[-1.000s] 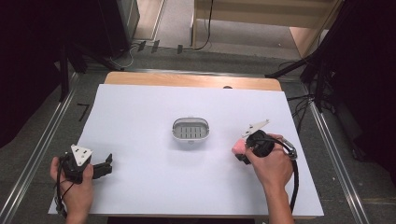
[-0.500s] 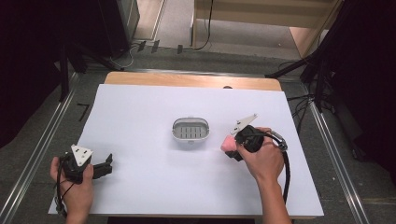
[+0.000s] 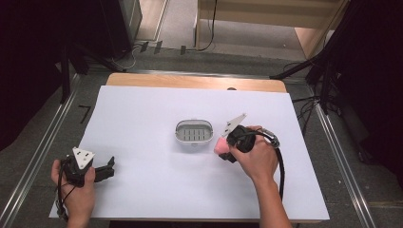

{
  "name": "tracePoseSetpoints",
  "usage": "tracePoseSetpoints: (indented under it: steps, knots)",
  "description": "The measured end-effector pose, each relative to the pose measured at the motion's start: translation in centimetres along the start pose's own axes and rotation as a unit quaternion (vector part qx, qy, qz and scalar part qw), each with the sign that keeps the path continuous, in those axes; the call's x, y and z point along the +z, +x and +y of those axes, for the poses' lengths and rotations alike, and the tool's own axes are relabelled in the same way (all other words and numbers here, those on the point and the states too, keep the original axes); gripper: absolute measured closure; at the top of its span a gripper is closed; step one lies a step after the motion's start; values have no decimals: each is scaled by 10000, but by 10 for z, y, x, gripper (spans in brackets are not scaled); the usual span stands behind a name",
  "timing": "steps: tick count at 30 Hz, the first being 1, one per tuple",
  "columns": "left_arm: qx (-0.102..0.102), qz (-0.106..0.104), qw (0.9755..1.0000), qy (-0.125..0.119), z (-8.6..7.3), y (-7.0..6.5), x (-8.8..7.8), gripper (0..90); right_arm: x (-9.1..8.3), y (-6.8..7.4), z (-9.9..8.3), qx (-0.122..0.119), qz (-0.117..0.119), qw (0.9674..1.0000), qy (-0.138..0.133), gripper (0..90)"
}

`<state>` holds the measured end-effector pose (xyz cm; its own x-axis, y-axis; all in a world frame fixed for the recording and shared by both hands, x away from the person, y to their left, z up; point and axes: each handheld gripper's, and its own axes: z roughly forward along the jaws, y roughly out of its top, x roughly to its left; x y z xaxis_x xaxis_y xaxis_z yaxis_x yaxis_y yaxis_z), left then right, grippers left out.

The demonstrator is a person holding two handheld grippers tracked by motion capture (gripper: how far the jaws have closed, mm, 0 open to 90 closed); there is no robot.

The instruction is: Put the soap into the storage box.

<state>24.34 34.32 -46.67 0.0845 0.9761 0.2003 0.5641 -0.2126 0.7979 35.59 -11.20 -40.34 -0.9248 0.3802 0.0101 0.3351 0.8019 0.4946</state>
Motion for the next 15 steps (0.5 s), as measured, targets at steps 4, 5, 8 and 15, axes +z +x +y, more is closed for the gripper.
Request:
tracePoseSetpoints:
  steps: [4, 5, 8, 15]
  knots:
    - [-2, -1, 10000, -4, 0, 0, 0, 0, 3, 0, 7, -111, 61, 9999, 25, 388]
    - [-4, -1, 10000, -2, 0, 0, 0, 0, 4, 0, 9, -129, 70, 9999, 10, 388]
    - [0, -3, 10000, 4, 0, 0, 0, 0, 4, 0, 13, -169, 137, 9997, -81, 388]
    - [-3, -9, 10000, 1, 0, 0, 0, 0, 6, 1, 25, -300, 237, 9992, -80, 388]
